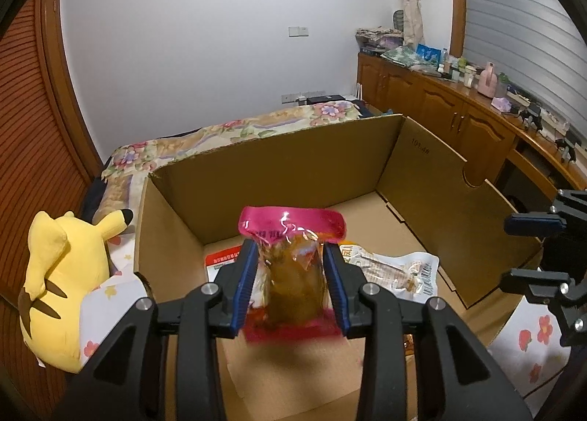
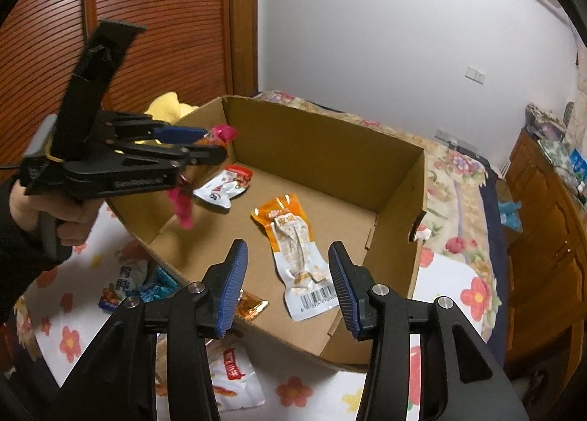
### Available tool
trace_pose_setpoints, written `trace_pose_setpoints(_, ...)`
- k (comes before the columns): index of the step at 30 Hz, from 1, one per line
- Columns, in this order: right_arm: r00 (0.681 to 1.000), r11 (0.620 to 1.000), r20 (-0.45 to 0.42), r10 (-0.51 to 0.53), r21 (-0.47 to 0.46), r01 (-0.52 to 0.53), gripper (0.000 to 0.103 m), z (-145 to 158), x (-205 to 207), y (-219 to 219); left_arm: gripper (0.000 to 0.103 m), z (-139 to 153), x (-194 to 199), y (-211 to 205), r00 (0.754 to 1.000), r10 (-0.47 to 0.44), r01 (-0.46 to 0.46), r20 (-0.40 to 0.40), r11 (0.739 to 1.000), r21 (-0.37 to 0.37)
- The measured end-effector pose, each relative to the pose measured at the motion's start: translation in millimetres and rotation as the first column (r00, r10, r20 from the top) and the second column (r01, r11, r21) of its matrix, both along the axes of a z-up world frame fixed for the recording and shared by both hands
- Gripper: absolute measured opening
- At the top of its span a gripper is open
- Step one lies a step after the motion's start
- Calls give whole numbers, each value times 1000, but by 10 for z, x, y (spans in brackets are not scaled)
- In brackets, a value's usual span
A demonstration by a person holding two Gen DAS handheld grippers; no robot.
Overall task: Organize snacks
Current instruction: 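Open the left gripper to drop the pink sausage pack into the box, then move both open grippers back down to the snack pile on the table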
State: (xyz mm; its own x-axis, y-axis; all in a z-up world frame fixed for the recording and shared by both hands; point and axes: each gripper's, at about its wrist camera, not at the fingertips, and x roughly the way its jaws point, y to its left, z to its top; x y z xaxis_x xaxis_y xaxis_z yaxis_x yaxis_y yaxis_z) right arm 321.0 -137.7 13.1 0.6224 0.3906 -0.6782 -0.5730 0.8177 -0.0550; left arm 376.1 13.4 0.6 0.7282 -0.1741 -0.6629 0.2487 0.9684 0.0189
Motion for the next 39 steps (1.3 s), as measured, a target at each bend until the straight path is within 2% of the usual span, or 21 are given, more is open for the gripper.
trace_pose_setpoints(9, 1000, 999, 2, -19, 27, 19, 50, 53, -229, -93, 42, 132, -297, 39, 999, -13, 13, 35, 1000, -11)
trace_pose_setpoints(13, 1000, 999, 7, -29, 46, 29, 50, 74, -458, -125, 45, 224, -581, 26, 998, -34, 35, 59, 999, -18)
trace_pose_setpoints(17, 999, 997, 6, -44, 60, 44, 52, 63, -714, -156, 52, 305, -920, 17, 995, -61, 63, 84, 998, -16)
trace_pose_setpoints(22, 998, 995, 0, -64, 82, 63, 53, -9, -1027, -149, 55, 306, -1305, 52, 990, -93, 94, 105, 995, -8)
trace_pose_setpoints(26, 998, 994, -11, -67, 90, 68, 54, -90, -1192, -69, 63, 209, -1533, 122, 989, -102, 104, 107, 995, -9)
trace_pose_setpoints(31, 997, 993, -14, -79, 83, 80, 66, -210, -1312, 29, 64, -40, -1635, 257, 994, -76, 78, 73, 997, -20)
trace_pose_setpoints(39, 995, 994, -46, -84, 66, 87, 66, -437, -1303, 200, 64, -483, -1682, 452, 1000, -2, 2, 3, 998, -57)
